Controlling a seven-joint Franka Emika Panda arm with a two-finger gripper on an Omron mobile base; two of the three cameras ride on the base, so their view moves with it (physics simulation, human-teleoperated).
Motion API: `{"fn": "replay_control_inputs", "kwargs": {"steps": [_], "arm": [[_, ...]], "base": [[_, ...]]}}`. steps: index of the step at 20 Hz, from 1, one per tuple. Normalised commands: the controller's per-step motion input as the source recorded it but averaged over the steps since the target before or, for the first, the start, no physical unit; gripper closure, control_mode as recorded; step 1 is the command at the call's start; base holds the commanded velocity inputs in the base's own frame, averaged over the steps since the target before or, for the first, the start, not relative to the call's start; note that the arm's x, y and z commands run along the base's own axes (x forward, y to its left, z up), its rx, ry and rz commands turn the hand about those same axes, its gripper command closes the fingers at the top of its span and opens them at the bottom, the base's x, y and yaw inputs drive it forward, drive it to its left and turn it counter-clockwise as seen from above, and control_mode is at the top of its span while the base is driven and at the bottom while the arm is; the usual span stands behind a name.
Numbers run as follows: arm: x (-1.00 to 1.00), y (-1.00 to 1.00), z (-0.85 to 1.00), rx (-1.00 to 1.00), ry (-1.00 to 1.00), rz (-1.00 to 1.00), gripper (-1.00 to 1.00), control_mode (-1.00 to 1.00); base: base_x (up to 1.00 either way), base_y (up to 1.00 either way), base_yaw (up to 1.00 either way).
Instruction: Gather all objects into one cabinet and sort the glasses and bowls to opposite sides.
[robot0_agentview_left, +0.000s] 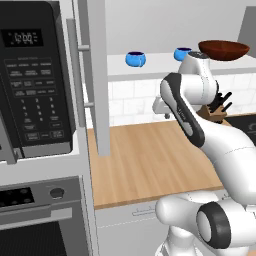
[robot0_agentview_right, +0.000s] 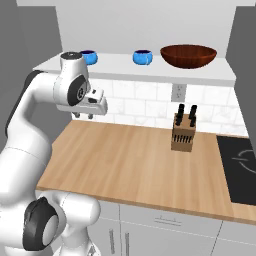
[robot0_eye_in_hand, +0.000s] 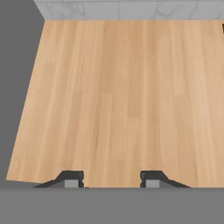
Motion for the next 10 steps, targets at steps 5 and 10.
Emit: {"fn": "replay_control_inputs", "kwargs": {"steps": [5,10], "arm": [[0.0,0.0,0.01,0.0,0.0,0.0,-1.0,-1.0],[0.0,0.0,0.0,0.0,0.0,0.0,-1.0,-1.0]], "base": [[0.0,0.0,0.0],[0.0,0.0,0.0]]}}
